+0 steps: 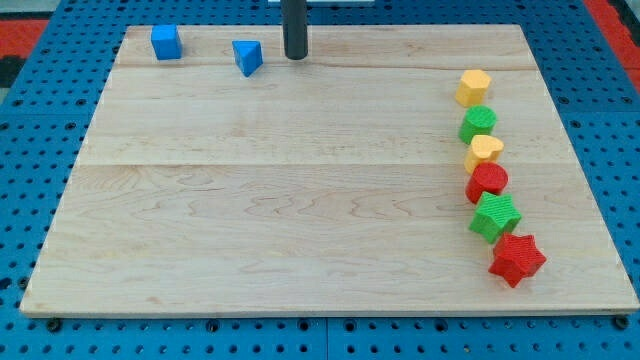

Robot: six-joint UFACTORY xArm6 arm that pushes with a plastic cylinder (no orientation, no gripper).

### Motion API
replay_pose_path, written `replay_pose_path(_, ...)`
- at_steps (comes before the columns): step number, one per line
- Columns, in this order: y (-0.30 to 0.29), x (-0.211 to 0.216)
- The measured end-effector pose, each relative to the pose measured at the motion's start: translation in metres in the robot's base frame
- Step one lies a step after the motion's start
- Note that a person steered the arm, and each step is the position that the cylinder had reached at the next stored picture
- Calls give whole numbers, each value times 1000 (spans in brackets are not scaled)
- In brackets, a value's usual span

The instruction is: Place the triangle at the bottom right side of cube

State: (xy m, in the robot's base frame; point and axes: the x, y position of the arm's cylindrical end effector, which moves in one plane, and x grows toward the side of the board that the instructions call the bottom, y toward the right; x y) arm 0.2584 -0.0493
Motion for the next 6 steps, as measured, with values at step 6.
replay_pose_path(6, -96, -8)
